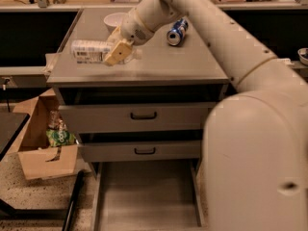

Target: Place blue plastic bottle into bottom drawer

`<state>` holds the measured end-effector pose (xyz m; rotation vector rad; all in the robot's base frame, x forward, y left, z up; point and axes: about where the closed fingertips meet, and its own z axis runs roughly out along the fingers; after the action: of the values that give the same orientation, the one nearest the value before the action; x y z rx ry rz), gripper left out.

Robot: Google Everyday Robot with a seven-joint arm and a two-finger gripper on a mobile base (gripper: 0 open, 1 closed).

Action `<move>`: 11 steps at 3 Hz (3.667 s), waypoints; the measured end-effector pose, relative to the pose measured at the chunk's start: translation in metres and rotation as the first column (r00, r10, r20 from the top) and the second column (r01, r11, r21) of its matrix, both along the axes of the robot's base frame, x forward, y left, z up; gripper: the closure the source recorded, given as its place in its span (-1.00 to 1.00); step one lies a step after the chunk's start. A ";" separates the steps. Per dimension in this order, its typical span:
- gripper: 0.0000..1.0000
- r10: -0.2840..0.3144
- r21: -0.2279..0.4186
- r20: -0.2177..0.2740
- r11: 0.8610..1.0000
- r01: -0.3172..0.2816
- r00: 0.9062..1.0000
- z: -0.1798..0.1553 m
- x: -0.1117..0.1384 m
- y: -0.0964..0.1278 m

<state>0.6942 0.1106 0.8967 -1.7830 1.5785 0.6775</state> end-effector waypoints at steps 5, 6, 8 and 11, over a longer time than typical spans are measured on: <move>1.00 0.065 0.011 0.121 0.998 -0.066 0.991 0.010 -0.146 -0.010; 1.00 0.084 0.021 0.097 0.996 -0.087 0.992 -0.055 -0.196 -0.013; 1.00 0.099 0.002 0.069 0.995 -0.100 0.993 -0.068 -0.205 -0.013; 1.00 0.063 -0.040 -0.161 0.997 -0.070 0.985 -0.268 -0.234 -0.031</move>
Offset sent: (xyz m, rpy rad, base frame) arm -0.0501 -0.0127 0.0514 0.0718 -0.0473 -0.0176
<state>0.4606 0.0791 0.6284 -1.8612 1.6571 0.8408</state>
